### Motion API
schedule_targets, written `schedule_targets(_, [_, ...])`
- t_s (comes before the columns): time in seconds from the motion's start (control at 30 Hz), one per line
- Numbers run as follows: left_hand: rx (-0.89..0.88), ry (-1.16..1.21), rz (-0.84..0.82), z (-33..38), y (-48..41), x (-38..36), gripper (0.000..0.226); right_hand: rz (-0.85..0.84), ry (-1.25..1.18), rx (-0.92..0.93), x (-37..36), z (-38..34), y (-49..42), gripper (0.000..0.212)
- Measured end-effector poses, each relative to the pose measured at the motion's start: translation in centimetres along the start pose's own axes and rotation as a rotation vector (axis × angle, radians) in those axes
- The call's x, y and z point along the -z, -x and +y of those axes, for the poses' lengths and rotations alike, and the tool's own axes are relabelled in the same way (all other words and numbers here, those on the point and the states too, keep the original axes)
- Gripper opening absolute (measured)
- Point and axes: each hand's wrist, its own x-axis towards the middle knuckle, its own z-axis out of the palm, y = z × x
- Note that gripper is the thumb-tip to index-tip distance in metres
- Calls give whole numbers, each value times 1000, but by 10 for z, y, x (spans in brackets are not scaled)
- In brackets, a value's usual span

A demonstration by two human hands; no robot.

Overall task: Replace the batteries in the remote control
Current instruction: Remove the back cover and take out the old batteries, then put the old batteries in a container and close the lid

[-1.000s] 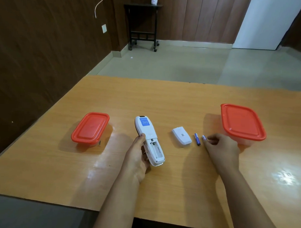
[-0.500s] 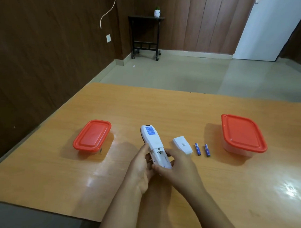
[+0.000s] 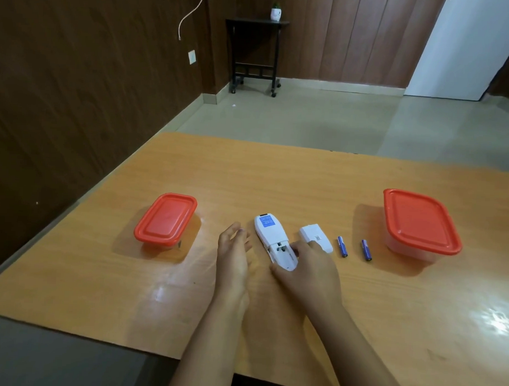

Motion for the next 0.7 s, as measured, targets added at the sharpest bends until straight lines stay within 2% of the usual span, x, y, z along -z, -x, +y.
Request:
schedule_targets(0.1, [6, 30, -17, 1, 3, -4, 28, -6, -34, 14, 8, 7, 2, 46])
schedule_targets(0.17, [0, 25, -26, 1, 4, -8, 25, 51, -56, 37, 20, 16, 4, 43])
schedule_targets(0.23, [8, 28, -51, 0, 5, -12, 24, 157, -79, 69, 36, 28, 5, 31])
schedule_targets(0.33, [18, 43, -109, -1, 10, -22, 24, 407, -108, 103, 62, 56, 4, 21])
schedule_targets(0.43, [15, -7, -171, -5, 19, -35, 23, 569, 35, -11, 83, 94, -3, 34])
schedule_targets(0.57, [23, -78, -282, -13, 32, -53, 24, 459, 257, -126, 100, 141, -11, 64])
schedule_targets(0.63, [23, -103, -328, -16, 36, -60, 26, 453, 255, -114, 104, 155, -11, 60])
schedule_targets(0.7, [31, -131, -351, -19, 39, -65, 27, 493, 219, -109, 106, 161, -10, 44])
